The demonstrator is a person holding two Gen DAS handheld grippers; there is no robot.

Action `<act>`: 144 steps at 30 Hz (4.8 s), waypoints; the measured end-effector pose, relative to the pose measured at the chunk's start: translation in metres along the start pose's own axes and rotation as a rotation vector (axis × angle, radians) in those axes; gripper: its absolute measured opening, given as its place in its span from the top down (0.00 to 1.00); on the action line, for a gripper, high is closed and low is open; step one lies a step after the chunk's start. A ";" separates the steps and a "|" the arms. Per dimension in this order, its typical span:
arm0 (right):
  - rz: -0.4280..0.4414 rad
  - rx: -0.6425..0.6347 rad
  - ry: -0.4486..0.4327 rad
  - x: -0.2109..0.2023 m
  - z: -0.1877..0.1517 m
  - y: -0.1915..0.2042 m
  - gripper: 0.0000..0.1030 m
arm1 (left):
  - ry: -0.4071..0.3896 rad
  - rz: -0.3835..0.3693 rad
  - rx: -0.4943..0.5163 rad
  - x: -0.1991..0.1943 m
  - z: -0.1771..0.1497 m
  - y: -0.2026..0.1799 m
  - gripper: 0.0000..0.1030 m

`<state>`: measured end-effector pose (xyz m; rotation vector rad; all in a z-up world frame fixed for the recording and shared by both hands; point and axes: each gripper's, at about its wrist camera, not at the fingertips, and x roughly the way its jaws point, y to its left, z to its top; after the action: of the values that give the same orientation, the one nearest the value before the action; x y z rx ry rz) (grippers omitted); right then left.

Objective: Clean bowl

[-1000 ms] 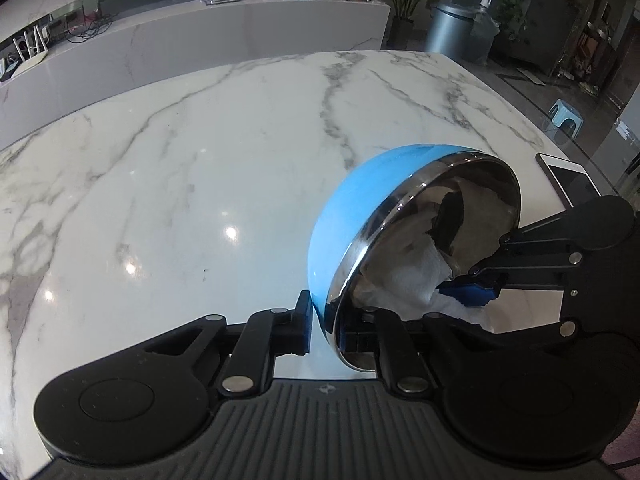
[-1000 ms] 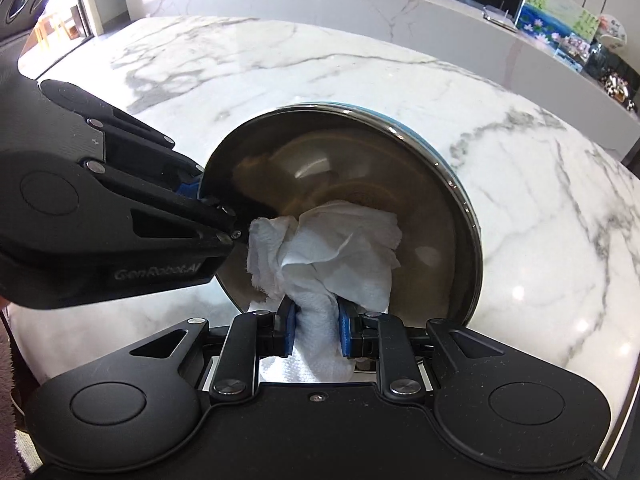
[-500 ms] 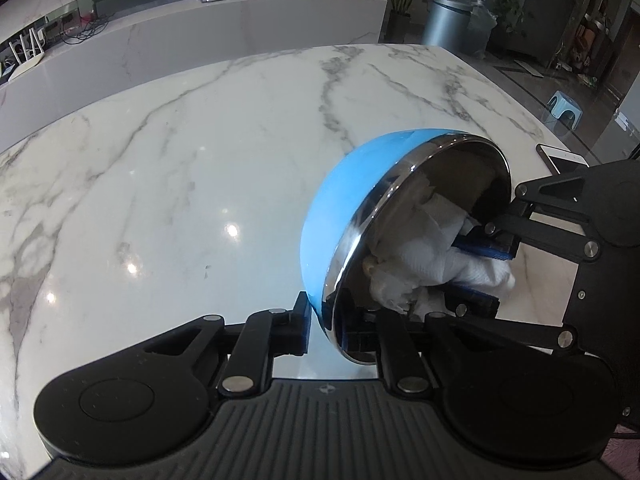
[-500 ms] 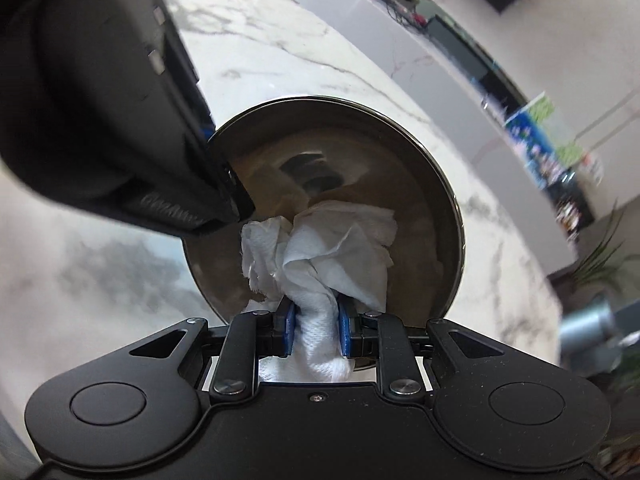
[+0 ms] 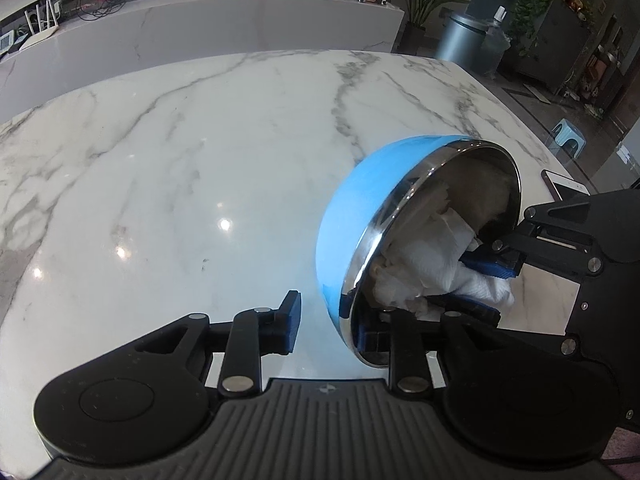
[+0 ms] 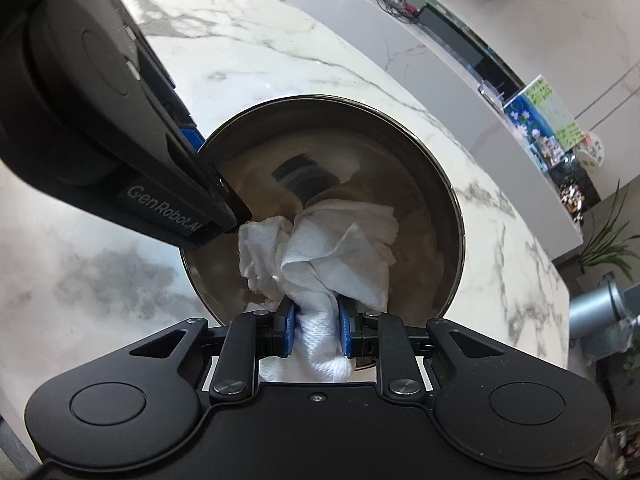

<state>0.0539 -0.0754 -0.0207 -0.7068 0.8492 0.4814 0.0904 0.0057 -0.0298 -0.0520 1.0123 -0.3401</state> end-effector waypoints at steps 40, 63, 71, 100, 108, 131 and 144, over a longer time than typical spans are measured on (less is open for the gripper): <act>-0.142 -0.203 -0.021 -0.009 -0.015 0.025 0.82 | 0.044 -0.013 0.020 -0.004 0.001 -0.002 0.87; 0.064 0.097 -0.005 0.004 -0.011 -0.021 0.81 | 0.015 -0.101 -0.135 0.015 -0.001 0.006 0.75; 0.145 0.187 -0.009 0.007 -0.011 -0.028 0.81 | 0.043 -0.059 -0.070 0.004 0.002 0.000 0.86; -0.124 -0.225 -0.023 -0.001 -0.007 0.033 0.81 | 0.058 -0.014 -0.053 -0.006 0.000 0.007 0.77; -0.042 -0.064 -0.004 0.001 -0.009 0.013 0.80 | 0.033 -0.084 -0.159 0.007 -0.002 0.010 0.71; -0.060 -0.127 -0.018 0.008 -0.013 0.014 0.81 | 0.076 -0.071 -0.059 0.004 0.000 0.002 0.83; -0.096 -0.197 -0.033 0.005 -0.014 0.022 0.82 | 0.127 -0.049 0.027 -0.004 0.000 0.003 0.80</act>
<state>0.0355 -0.0702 -0.0390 -0.9142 0.7397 0.4935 0.0893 0.0094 -0.0266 -0.0316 1.1332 -0.4059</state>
